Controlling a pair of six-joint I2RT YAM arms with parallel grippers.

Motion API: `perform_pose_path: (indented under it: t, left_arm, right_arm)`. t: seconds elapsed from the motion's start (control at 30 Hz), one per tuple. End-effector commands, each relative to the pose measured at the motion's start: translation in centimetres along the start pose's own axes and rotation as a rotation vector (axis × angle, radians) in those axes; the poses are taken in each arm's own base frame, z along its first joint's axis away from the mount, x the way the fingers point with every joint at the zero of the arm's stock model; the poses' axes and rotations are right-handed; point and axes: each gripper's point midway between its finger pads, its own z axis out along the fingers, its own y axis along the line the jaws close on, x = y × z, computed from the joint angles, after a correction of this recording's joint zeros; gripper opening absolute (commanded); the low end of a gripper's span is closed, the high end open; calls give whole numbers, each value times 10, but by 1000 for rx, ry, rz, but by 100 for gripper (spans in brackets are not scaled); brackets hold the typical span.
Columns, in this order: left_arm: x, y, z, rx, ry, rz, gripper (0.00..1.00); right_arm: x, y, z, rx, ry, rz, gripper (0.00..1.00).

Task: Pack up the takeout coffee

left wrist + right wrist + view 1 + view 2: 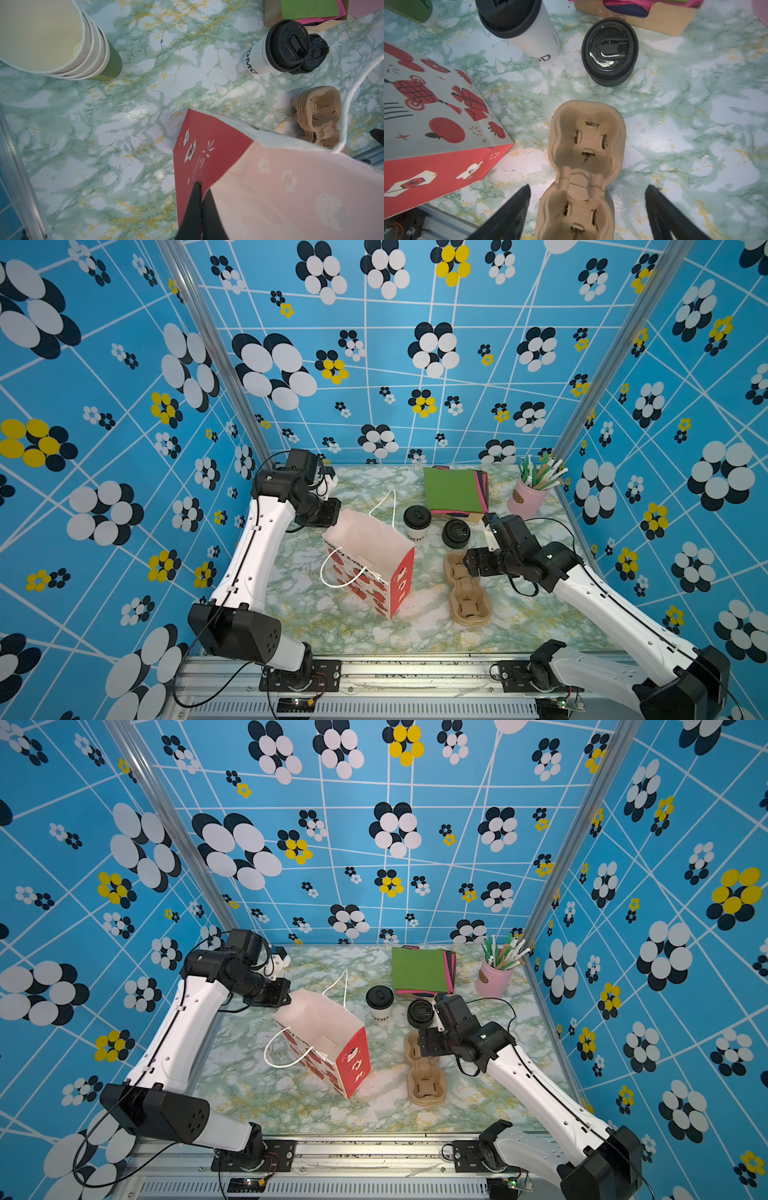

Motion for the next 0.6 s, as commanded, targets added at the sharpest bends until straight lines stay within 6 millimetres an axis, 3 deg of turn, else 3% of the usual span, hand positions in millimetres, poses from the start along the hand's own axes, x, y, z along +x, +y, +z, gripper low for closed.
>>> perform_pose_path:
  t: [0.0, 0.23, 0.57]
  left_arm:
    - [0, 2, -5, -1, -36, -11, 0]
    - [-3, 0, -6, 15, -54, -24, 0]
    - [-3, -2, -3, 32, -53, -28, 0]
  right_arm:
    - [23, -10, 11, 48, 99, 61, 80]
    - [45, -10, 18, 53, 175, 93, 69]
    - [57, 2, 29, 83, 221, 23, 64]
